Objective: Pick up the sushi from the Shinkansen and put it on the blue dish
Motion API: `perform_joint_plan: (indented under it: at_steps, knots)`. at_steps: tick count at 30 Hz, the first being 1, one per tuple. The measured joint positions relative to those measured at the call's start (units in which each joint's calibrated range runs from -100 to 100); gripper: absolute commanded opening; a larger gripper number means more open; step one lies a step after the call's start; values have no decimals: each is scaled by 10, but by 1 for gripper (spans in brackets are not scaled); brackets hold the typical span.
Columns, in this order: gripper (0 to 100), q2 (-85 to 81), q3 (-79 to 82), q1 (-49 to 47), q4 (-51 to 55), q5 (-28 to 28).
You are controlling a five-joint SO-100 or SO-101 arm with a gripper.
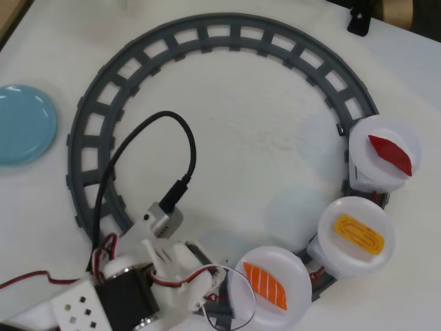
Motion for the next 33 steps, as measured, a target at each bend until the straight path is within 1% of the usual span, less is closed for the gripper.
perform_joint_plan:
  at_steps: [3, 7, 26, 33]
  knots:
    - [21, 17, 0, 16, -15, -16]
    - [21, 30, 0, 38, -34, -19]
    - [22, 36, -5, 41, -68, -14]
    - [21, 34, 53, 41, -107, -14]
